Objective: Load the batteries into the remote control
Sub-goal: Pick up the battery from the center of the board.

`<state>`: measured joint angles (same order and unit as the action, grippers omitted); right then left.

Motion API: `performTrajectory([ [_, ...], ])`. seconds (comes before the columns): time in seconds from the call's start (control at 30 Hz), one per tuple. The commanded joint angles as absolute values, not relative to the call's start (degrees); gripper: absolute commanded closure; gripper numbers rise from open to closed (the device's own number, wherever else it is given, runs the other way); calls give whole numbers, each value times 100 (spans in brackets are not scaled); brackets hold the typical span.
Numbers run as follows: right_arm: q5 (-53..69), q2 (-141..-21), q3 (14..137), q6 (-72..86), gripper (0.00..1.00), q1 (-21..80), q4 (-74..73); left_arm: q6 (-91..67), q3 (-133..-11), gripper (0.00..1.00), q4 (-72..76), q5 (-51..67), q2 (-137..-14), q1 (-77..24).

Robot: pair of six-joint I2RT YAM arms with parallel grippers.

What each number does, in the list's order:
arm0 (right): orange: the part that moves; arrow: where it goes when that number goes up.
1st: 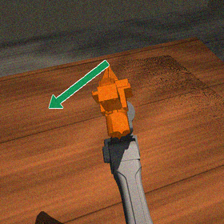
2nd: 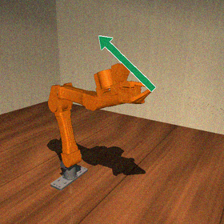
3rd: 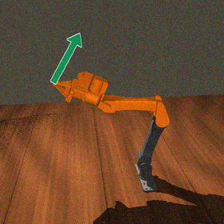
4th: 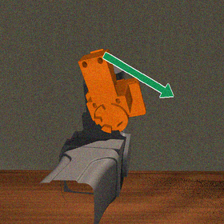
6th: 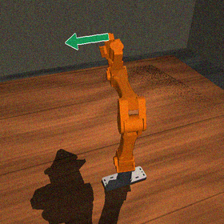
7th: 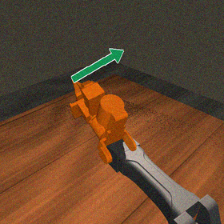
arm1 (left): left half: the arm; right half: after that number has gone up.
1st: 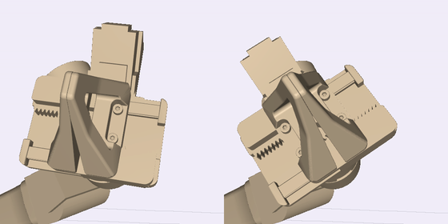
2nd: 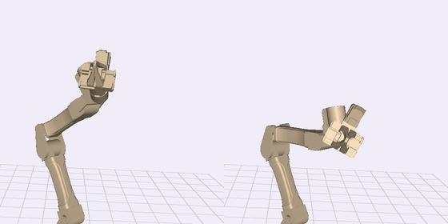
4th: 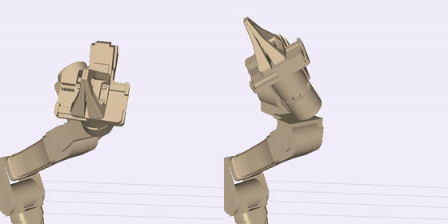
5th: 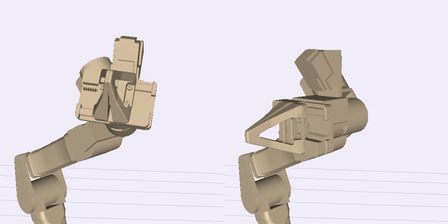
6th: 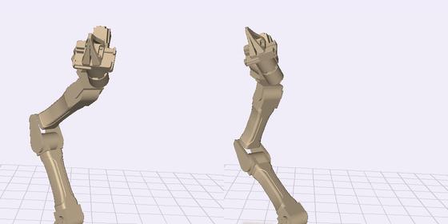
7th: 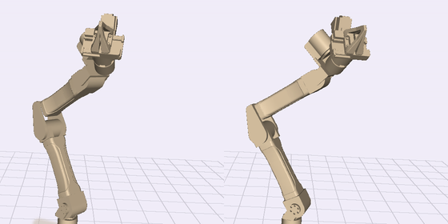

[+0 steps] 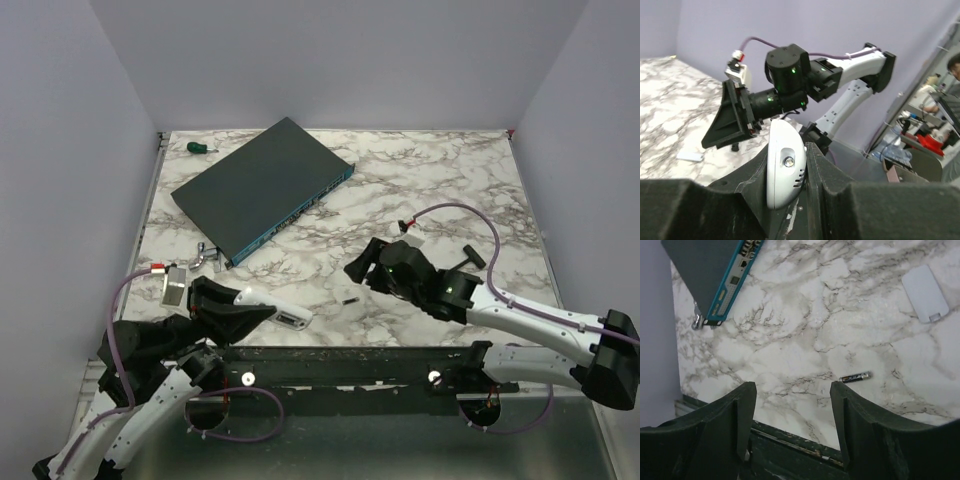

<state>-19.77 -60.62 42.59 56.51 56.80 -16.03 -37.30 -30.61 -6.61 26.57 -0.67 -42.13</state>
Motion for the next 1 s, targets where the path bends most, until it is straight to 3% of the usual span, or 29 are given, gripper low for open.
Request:
performTrajectory([
  [0.0, -3048, -6584, 4281, 8041, 33, 5950, -2352, -3754, -3396, 100, -1430, 1677, -286, -4199],
  [0.47, -3195, -7421, 4399, 10583, 37, 6162, -3336, -4080, -3063, 100, -1424, 1446, 362, -4193],
  [0.67, -2882, -8440, 5147, 10644, 32, 6166, -3992, -4069, -3120, 100, -1415, 1493, 247, -4193],
  [0.97, -2692, -8736, 5125, 10706, 38, 6161, -3675, -4053, -3128, 100, -1500, 1443, 363, -4201],
])
